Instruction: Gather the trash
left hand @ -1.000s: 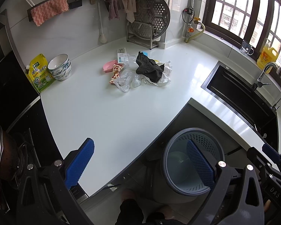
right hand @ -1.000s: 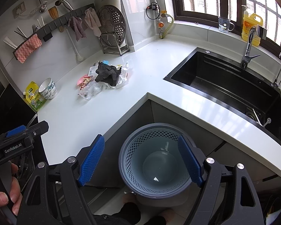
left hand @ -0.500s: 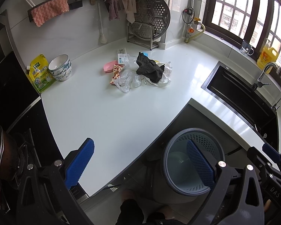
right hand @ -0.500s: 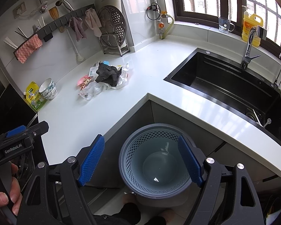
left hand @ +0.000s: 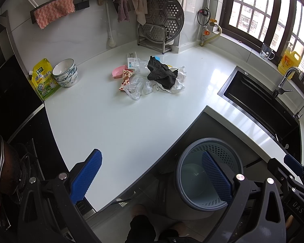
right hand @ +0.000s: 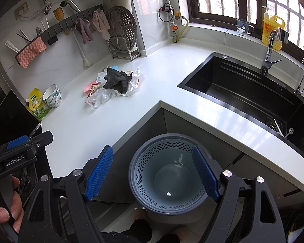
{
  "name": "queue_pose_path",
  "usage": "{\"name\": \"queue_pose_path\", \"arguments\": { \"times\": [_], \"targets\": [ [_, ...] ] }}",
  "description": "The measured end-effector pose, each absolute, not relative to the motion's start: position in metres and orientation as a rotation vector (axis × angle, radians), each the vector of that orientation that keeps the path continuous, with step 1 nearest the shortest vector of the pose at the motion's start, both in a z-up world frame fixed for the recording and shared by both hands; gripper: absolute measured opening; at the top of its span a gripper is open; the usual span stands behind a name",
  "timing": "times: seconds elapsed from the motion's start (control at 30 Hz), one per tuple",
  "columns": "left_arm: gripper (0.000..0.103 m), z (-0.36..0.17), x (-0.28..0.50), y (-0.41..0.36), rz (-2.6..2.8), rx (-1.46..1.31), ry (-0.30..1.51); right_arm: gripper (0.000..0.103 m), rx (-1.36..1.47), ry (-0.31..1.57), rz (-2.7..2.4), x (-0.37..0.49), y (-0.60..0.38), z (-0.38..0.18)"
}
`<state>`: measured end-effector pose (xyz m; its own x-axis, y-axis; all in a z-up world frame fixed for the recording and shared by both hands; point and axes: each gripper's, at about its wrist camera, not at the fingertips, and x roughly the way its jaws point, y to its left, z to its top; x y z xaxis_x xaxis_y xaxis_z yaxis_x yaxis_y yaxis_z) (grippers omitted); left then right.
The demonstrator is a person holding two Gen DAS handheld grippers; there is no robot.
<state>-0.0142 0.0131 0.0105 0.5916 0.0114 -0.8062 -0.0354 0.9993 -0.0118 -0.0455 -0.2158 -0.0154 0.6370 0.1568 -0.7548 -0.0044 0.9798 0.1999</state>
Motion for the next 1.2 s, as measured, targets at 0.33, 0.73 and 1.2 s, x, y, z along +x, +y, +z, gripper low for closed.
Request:
{"name": "queue_pose_path", "arguments": {
  "times": [0.33,0.73,1.2],
  "targets": [
    [0.097,0.01,-0.014,0.014,0.03,-0.029,0.939,0.077,0.185,0.875,0.093,-0.046,-0.216,-0.016],
    [0.097,0.008,-0.025,0.004,0.062,-0.041,0.942,0.077,0.178,0.865,0.121,-0.055,-0.235,-0.016],
    [0.097,-0.006,-0.033,0.024,0.154,-0.107,0.955,0.077,0.164,0.906,0.237,-0.035,-0.234,-0.044]
  ]
}}
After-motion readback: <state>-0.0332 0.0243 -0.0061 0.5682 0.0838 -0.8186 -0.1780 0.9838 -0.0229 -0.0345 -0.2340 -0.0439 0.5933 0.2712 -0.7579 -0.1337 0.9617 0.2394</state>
